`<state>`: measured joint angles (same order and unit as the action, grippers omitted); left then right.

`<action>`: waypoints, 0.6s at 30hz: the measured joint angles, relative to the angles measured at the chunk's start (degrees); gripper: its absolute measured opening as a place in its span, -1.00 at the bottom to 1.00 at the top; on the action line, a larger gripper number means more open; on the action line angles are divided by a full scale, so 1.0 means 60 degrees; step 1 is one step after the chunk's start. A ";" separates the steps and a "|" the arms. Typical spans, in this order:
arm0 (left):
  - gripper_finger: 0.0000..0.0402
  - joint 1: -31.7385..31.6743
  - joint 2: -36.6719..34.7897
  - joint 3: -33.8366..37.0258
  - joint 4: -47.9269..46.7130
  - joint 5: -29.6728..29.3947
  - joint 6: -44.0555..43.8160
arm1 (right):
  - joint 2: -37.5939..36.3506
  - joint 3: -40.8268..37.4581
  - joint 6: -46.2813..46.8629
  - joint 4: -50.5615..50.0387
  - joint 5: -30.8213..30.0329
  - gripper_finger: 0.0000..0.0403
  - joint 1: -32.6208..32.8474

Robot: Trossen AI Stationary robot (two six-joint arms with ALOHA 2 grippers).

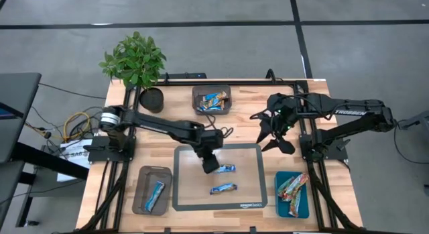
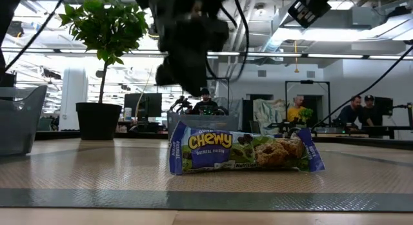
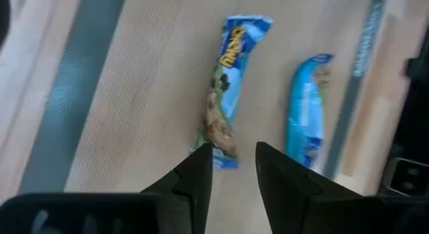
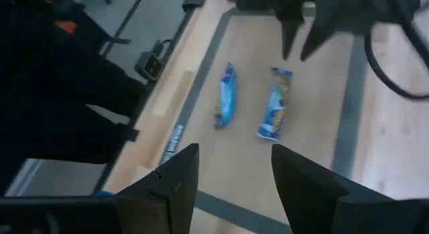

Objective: Pick and place Granola Bars by type
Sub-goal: Put the blue granola bar into the bottom black transparent bin

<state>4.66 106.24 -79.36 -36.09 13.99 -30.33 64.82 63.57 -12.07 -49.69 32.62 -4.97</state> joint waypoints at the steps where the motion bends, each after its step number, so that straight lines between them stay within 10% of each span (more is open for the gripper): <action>1: -0.48 0.0001 0.0205 0.0001 0.0104 0.0017 0.0075 | 0.0000 0.0000 0.0099 -0.0007 0.0099 -0.12 0.0000; 18: -0.45 0.0402 0.1230 -0.0003 0.1375 -0.0542 0.0583 | -0.0003 0.0000 0.0261 -0.0259 0.0074 -0.12 -0.0003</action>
<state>7.07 113.62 -79.37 -27.84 10.74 -26.83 64.79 63.57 -10.50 -51.24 33.06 -4.99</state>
